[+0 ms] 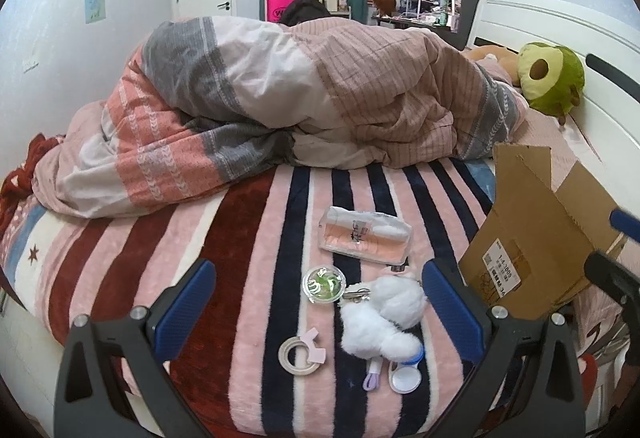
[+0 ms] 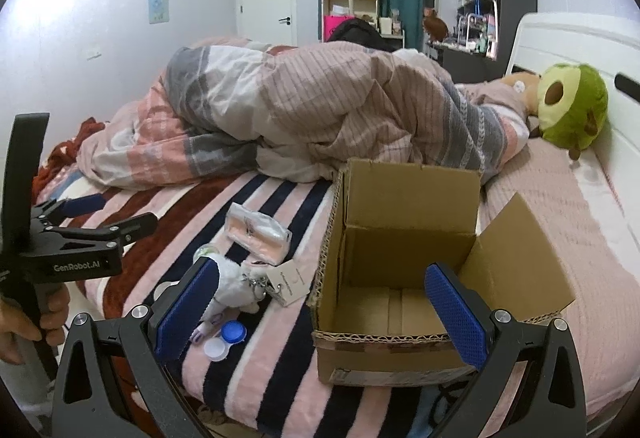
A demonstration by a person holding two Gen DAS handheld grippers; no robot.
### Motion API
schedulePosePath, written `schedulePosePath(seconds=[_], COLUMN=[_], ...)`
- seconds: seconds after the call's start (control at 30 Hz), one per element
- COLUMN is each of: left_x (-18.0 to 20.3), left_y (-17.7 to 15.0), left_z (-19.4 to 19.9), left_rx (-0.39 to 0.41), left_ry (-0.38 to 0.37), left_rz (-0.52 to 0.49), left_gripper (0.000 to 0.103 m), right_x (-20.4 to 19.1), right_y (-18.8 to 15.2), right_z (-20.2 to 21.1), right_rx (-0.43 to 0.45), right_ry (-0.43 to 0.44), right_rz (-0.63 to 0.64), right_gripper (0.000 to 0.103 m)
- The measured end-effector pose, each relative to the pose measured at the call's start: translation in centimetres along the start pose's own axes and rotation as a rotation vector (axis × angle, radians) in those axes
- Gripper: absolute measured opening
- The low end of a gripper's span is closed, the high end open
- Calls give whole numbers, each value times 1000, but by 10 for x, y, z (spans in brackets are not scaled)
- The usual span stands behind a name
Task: Organize objects
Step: 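Reach the right tool to the blue-capped contact lens case and grasp it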
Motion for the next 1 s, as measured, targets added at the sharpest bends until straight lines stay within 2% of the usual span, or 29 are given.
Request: schedulePosePath(seconds=[0.13, 0.33, 0.43, 0.63, 0.77, 0.87, 0.93, 1.0], left_x=[-6, -25, -33, -49, -53, -54, -54, -56], left_y=[-2, -11, -18, -32, -43, -51, -55, -59], left_z=[2, -1, -6, -19, -28, -32, -35, -39], left_rx=[6, -11, -31, -75, -99, -118, -125, -135], left_ry=[-21, -35, -39, -52, -79, -109, -112, -103], left_rz=[-21, -45, -52, -66, -55, -34, -33, -33], left_gripper=[103, 103, 103, 103, 103, 103, 103, 103], right_x=[-18, -59, -83, -121, -124, -120, -118, -115], right_y=[6, 3, -7, -51, -88, -111, -125, -136], right_z=[6, 10, 7, -20, -43, -57, -65, -71], right_rx=[30, 52, 41, -71, -158, -205, -233, -260], right_ry=[15, 82, 134, 238, 240, 228, 224, 218], right_rz=[17, 52, 67, 33, -22, -45, -50, -52], right_gripper=[99, 85, 74, 66, 59, 58, 57, 52])
Point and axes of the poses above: each gripper's, at about its wrist camera, not at the fingertips, and z roughly against the way its jaws point, x to its right, y to its top, the point moved 10 cm from there along -z, roughly the way its jaws point, and after that the axes turned 11 degrees about x, right-handed, at the moved point
